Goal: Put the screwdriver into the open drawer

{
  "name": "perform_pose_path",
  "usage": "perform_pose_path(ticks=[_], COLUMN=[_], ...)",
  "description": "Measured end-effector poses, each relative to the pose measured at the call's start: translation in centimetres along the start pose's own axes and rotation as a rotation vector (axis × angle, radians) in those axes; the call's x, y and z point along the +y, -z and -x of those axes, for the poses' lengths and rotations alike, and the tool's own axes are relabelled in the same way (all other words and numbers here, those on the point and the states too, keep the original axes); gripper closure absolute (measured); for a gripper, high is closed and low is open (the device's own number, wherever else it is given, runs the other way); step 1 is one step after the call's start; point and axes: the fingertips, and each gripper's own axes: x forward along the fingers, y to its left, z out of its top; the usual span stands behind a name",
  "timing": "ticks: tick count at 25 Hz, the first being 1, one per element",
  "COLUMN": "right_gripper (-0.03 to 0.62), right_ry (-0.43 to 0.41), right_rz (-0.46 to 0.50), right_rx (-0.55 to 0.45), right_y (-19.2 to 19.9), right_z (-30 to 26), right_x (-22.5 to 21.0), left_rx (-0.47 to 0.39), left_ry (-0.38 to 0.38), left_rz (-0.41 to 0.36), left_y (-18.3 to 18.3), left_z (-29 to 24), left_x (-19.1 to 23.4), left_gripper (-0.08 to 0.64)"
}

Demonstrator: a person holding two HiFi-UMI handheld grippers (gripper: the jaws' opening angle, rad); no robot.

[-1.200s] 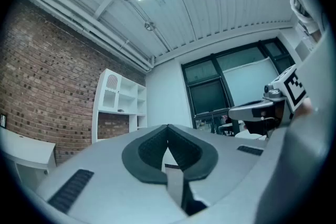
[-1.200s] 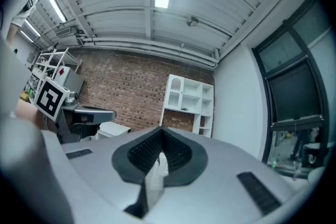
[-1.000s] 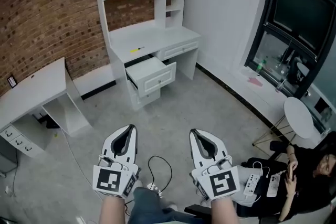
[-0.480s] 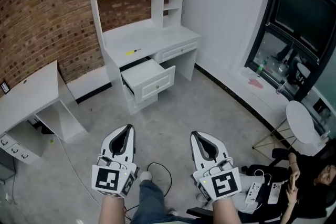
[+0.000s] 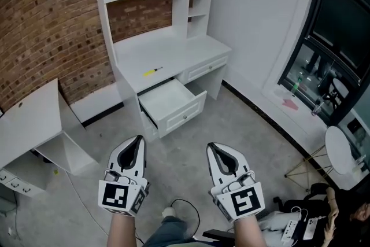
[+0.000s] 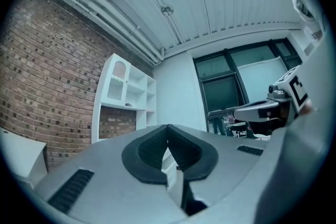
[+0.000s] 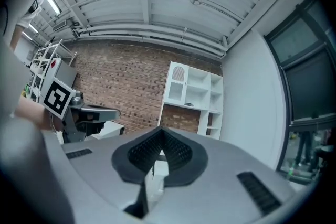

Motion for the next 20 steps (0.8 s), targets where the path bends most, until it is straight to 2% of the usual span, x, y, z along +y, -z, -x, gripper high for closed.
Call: perform_pose_path(ticks=[7, 17, 20], right_gripper=[0.581, 0.58, 0.581], right_ry=[0.026, 0.031, 0.032], right_rz=[0.015, -0.042, -0.05], right_rx=[-0.016, 0.041, 0.024], right_y=[0.0, 2.0, 3.1], right_z=[-8.7, -15.9, -18.5], right_x=[-0.1, -1.6, -2.8], left_rx=[-0.02, 0.022, 0.045], left_ry=[-0.021, -0.037, -0.019], left_rz=[0.008, 0.019, 0.016], left_y=[0.2, 2.8, 3.9], left_z=[-4.7, -8.6, -10.9], left_x=[8.2, 13.2, 14.3], left_gripper=[0.546, 0.546, 0.546])
